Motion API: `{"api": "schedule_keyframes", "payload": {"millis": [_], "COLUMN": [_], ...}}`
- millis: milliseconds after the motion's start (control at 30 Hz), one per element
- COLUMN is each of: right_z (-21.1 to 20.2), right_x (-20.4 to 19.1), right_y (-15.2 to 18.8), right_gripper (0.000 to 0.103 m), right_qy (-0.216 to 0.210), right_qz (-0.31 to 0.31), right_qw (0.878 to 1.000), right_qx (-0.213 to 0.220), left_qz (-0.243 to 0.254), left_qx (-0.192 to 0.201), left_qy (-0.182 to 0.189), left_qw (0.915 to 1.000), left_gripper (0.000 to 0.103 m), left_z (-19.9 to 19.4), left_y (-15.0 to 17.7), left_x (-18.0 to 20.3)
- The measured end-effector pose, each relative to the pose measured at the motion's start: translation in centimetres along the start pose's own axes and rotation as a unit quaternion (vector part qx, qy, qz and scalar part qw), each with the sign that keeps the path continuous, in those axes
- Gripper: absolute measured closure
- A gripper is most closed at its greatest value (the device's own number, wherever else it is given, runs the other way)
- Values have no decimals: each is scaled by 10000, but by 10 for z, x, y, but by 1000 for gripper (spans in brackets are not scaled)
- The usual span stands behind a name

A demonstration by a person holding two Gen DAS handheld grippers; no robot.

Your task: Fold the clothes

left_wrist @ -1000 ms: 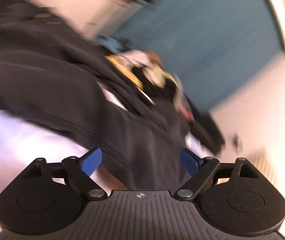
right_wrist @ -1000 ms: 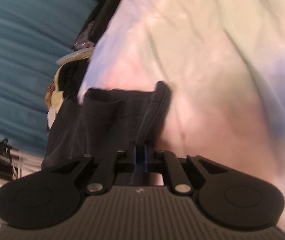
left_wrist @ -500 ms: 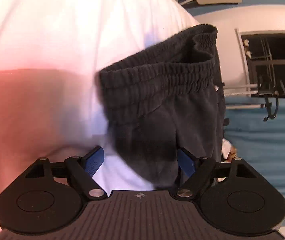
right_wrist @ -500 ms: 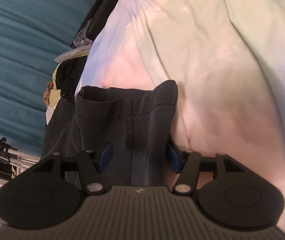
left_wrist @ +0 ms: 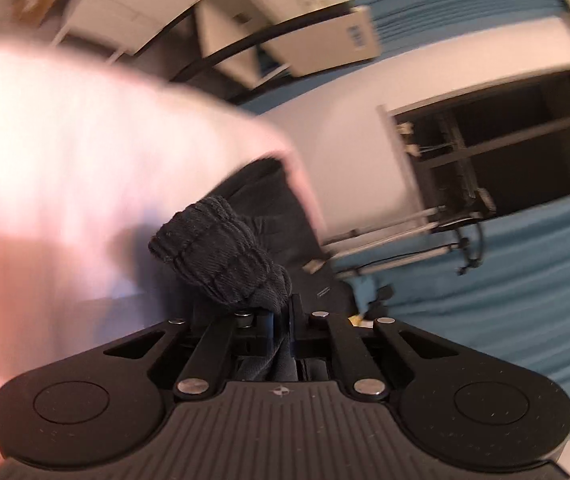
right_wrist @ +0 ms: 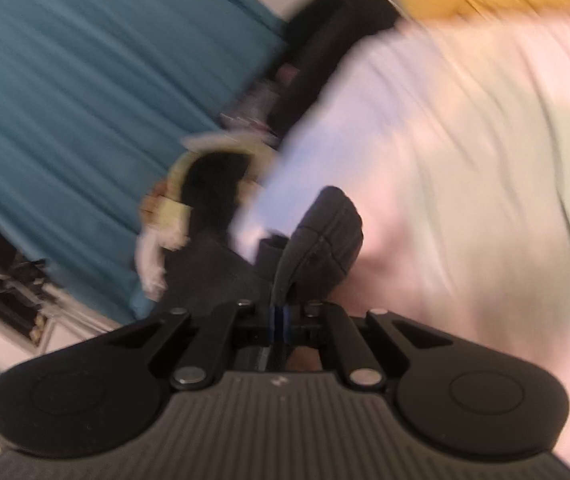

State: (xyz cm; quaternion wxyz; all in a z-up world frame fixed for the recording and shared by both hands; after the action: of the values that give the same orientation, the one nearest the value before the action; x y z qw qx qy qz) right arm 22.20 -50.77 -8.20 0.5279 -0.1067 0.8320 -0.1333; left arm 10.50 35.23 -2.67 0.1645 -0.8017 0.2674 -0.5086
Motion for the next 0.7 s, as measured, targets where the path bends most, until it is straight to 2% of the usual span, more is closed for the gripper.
{"api": "schedule_keyframes", "payload": {"millis": [100, 200, 300, 367, 400, 500, 600, 700], "right_z": [-33, -51, -57, -60, -59, -51, -50, -61], "right_x": [-16, 27, 99, 127, 132, 103, 32, -35], "right_y": [-21, -26, -13, -7, -5, -10, -24, -38], "right_gripper": [99, 99, 99, 99, 99, 99, 99, 99], "right_qy": [-390, 366, 1278, 1589, 1609, 1313, 483, -288], "right_qz": [-33, -233, -124, -92, -44, -22, -147, -481], "right_qw": [9991, 9990, 9877, 9814, 9805, 9865, 9964, 9980], "right_qx": [181, -113, -887, -1074, -1128, -975, -685, -305], "left_qz": [256, 147, 152, 87, 6, 42, 300, 590], "left_qx": [6, -182, -485, -649, -672, -598, -486, -343], "left_qy": [-42, -86, -279, -422, -441, -348, -152, 69], "left_qw": [9997, 9997, 9983, 9970, 9968, 9976, 9983, 9976], "left_gripper": [95, 95, 95, 95, 95, 95, 95, 95], "left_z": [-16, -29, -21, -12, -9, -1, 7, 6], "left_y": [-9, 8, 32, 42, 43, 28, 2, -18], "left_x": [-3, -42, -78, -94, -98, -80, -41, -9]}}
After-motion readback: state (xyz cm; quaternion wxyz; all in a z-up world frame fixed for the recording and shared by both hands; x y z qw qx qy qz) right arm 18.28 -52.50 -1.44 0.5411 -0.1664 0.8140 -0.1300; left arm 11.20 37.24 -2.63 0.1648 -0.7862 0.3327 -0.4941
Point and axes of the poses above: each gripper's, at about its wrist camera, not at the fingertips, and z roughly the way its jaws point, x to its right, y to its underside, the point moved 8 cm from there along z, roughly the way its jaws point, and after that the axes turned 15 degrees about z, right-handed, at the moved point
